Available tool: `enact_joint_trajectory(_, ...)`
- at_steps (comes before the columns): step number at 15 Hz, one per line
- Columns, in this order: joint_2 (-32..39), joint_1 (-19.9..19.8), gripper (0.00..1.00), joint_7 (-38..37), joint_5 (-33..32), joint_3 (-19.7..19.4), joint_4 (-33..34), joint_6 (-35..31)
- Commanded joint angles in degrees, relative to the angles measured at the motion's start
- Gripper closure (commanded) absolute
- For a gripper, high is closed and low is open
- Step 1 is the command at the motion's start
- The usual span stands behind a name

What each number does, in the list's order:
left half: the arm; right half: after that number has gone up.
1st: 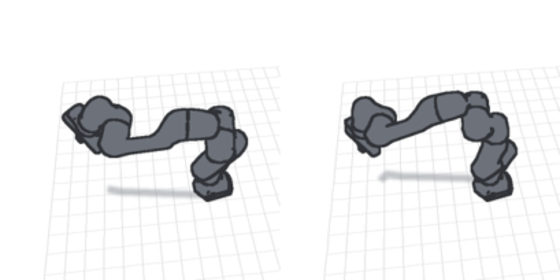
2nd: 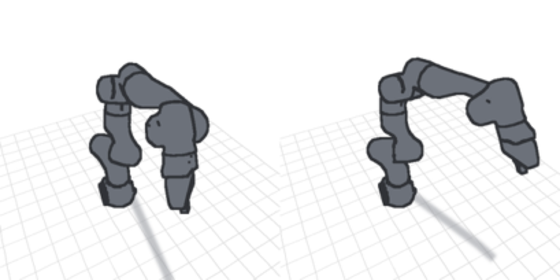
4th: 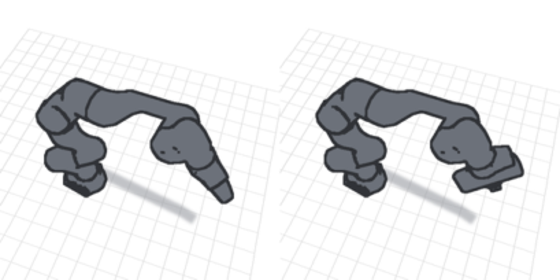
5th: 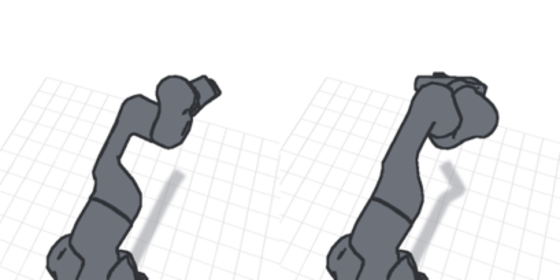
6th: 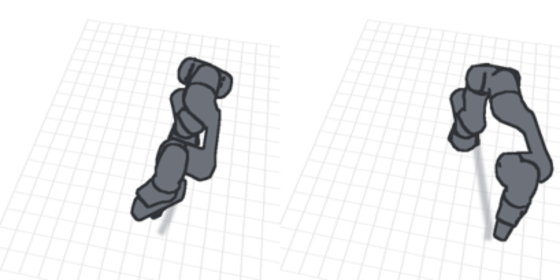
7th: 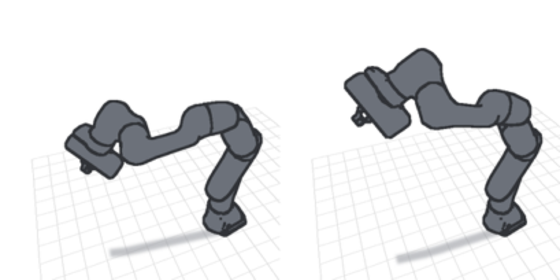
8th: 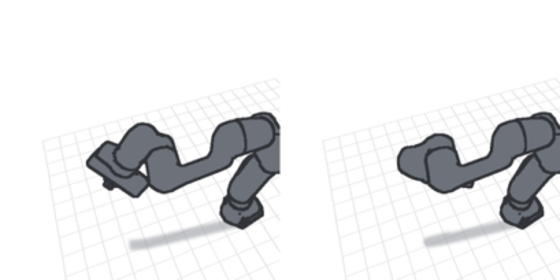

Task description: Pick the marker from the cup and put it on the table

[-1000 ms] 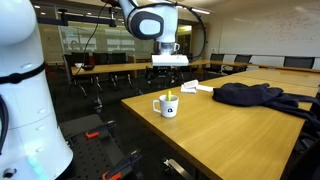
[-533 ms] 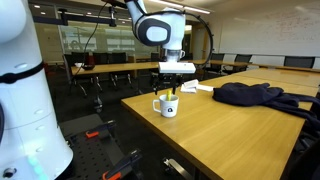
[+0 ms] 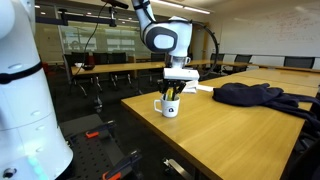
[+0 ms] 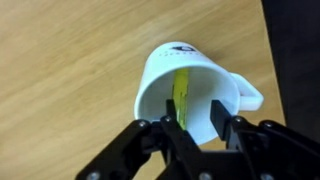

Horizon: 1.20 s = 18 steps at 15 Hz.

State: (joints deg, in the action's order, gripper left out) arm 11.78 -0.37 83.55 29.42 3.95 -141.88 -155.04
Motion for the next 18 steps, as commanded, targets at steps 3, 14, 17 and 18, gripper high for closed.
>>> enact_joint_trajectory(3,2.88,-3.59,0.66,-1.76,-0.08,3.26,2.18,0.67)
enact_joint_trajectory(14,-8.94,-1.16,0.95,-12.06,-12.54,2.26,-4.24,0.93)
enact_joint_trajectory(17,-13.57,0.63,0.95,-26.9,-32.37,0.85,-4.24,5.97)
enact_joint_trajectory(18,-14.29,1.06,0.95,-28.56,-35.87,1.06,-2.9,8.17)
